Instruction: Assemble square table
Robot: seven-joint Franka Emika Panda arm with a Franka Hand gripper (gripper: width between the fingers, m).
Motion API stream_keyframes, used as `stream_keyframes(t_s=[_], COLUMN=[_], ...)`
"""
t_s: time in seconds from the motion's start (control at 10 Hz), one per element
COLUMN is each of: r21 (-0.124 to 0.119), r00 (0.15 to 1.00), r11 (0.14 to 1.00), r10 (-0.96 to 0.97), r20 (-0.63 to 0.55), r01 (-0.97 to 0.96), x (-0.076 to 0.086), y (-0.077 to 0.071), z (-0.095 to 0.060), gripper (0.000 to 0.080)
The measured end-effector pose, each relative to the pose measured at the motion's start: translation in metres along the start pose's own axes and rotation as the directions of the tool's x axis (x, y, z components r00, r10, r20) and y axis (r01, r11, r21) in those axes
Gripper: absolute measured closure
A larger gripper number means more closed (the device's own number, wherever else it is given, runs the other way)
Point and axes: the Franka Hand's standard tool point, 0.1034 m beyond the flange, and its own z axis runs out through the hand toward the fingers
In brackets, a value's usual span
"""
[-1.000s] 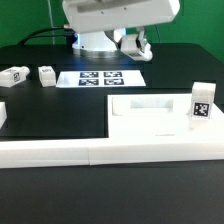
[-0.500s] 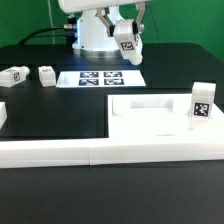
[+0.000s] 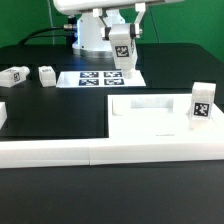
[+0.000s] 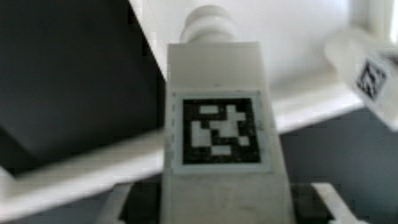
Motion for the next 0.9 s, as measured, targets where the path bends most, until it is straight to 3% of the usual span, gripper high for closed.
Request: stream_keyframes(t_s=[0.1, 0.4, 0.5, 0.7, 0.9], r21=[0.005, -0.002, -0.009, -0.037, -0.057], r00=[0.996, 0.98, 0.982, 0.974, 0.96], r11=[1.0, 0.999, 0.999, 0.994, 0.986], r10=[-0.02, -0.033, -0.043, -0.106, -0.166], r20=[-0.083, -0.198, -0.185, -0.202, -0.225], r01=[0.02, 0.034, 0.042, 0.101, 0.157], x=[0.004, 0.001, 0.002, 0.02, 0.028], y=[-0.009, -0.007, -0.004, 0.003, -0.015], z=[0.001, 0.005, 0.007, 0.018, 0.035], gripper=[0.0509, 0.0509, 0.0509, 0.0509, 0.0509])
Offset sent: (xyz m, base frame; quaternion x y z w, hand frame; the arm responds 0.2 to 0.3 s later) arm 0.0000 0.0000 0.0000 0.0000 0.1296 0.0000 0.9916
